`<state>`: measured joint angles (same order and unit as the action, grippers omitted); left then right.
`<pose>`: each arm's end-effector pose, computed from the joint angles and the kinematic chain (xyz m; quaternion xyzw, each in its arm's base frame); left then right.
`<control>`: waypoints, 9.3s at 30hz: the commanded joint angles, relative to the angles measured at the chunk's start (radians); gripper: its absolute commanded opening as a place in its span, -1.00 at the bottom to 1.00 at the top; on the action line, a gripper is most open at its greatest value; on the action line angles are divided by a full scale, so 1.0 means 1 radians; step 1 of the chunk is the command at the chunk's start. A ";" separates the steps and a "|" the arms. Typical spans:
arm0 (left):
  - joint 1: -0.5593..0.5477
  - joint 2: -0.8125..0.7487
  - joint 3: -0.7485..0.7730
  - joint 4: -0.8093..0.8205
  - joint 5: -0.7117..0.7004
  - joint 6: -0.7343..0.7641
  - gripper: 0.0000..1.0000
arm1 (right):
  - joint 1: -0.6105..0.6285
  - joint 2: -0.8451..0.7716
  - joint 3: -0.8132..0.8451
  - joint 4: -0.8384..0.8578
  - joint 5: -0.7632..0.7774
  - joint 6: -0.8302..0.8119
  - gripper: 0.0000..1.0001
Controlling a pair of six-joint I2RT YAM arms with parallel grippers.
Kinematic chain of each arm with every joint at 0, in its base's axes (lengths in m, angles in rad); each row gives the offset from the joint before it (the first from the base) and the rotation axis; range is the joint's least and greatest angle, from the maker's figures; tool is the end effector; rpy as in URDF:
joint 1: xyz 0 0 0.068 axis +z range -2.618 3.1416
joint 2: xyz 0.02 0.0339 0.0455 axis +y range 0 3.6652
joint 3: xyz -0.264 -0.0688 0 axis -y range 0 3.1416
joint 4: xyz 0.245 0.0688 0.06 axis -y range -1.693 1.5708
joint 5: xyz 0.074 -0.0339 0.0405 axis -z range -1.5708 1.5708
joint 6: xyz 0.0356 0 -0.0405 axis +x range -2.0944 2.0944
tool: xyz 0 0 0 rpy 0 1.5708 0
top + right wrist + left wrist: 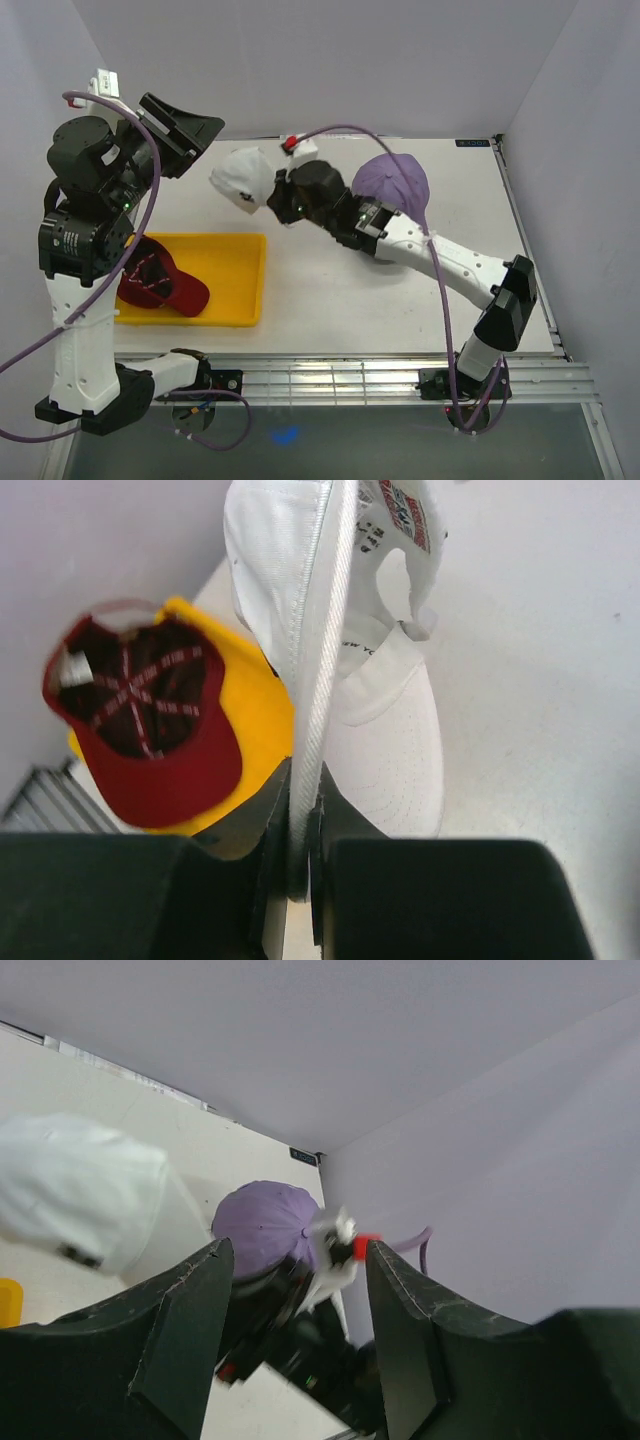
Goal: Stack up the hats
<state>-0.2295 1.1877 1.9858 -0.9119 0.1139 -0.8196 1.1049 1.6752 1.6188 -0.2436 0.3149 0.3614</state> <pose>0.1530 -0.0399 0.5633 -0.1804 0.7238 -0.3696 0.5540 0.1889 0.3511 0.3903 -0.2020 0.7744 0.2985 0.5200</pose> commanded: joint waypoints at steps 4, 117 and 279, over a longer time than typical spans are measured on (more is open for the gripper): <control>-0.002 -0.065 -0.114 0.051 0.070 -0.032 0.30 | -0.308 -0.097 0.213 0.049 -0.172 0.412 -0.84; -0.018 -0.310 -0.617 0.091 0.201 0.028 0.22 | -0.548 -0.631 -1.518 1.222 0.130 1.255 -0.84; 0.064 -0.185 -0.811 -0.489 -0.769 -0.274 0.45 | -0.341 -0.684 -1.318 0.403 -0.365 0.594 0.31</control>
<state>-0.2001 0.9756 1.2034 -1.3170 -0.5850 -1.0508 0.7414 0.9661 0.2352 0.1085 -0.0525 1.0519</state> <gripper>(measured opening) 0.722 0.655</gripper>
